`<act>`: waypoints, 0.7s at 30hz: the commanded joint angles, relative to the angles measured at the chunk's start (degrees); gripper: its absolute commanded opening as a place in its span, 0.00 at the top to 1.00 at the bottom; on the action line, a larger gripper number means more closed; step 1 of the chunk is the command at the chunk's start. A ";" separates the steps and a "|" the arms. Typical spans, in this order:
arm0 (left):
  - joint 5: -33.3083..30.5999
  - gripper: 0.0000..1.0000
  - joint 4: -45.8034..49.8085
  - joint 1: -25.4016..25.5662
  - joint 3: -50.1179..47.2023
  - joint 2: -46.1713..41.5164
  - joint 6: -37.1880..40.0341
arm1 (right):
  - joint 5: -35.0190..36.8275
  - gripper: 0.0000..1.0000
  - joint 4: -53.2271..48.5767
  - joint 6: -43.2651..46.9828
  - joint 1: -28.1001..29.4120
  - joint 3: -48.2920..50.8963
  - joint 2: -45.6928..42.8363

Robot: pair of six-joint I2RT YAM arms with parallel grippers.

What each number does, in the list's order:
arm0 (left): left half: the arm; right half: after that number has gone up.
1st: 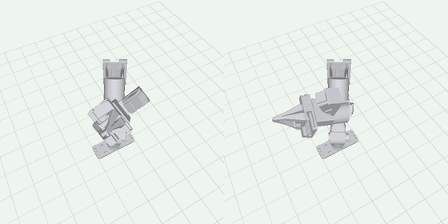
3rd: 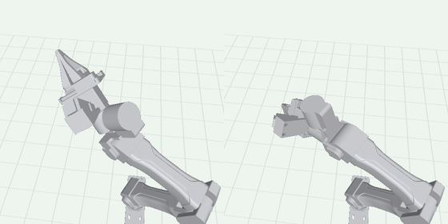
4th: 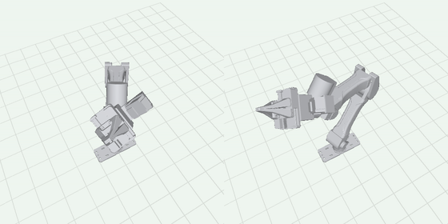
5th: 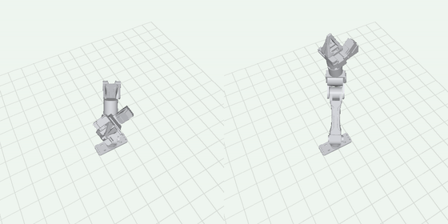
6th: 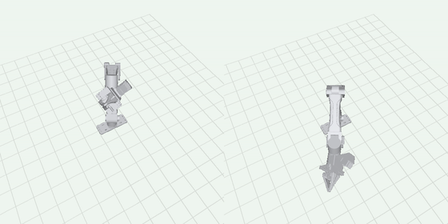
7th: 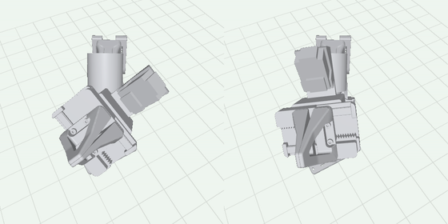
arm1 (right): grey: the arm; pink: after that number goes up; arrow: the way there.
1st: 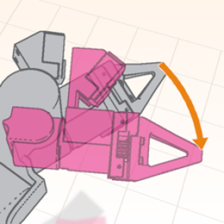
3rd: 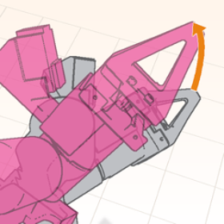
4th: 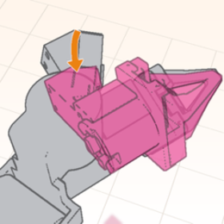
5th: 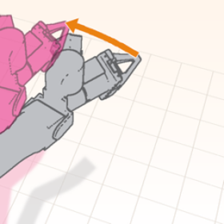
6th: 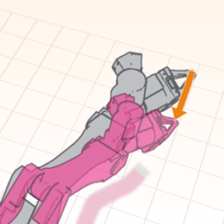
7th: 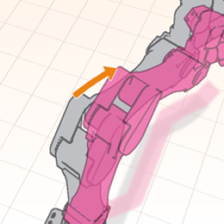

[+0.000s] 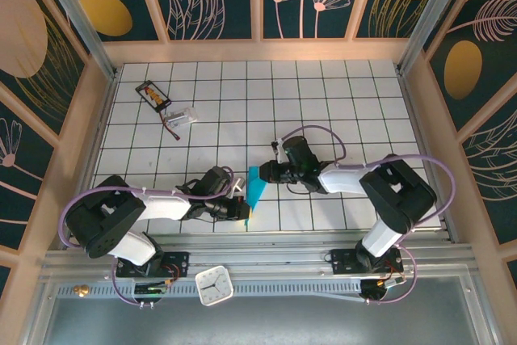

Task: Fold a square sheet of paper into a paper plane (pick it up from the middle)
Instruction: Perform the fifth fold on the wing at the bottom-center of the table.

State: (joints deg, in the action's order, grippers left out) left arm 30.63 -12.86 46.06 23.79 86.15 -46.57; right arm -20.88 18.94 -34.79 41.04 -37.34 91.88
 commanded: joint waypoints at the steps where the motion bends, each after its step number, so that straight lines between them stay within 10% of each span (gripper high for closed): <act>1: -6.22 1.00 12.65 0.78 -2.74 3.46 0.41 | 9.19 0.82 -3.23 3.05 -0.35 0.37 -6.18; 6: -6.85 1.00 12.71 0.76 -1.03 0.88 0.04 | 12.35 0.72 -9.19 7.58 -1.02 -0.90 -9.59; 12: -7.39 0.65 9.87 0.71 4.14 -5.58 -1.76 | 12.49 0.69 -9.30 4.46 1.33 0.15 -9.63; 21: -13.71 0.50 5.52 -4.83 3.37 -15.96 -5.13 | 9.64 0.67 -2.33 -5.02 4.02 2.03 -6.62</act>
State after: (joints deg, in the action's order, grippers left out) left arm 20.91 -6.24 43.81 27.94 72.38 -49.58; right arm -10.48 12.23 -36.51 44.18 -35.35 83.26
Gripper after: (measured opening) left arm 0.495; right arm 0.334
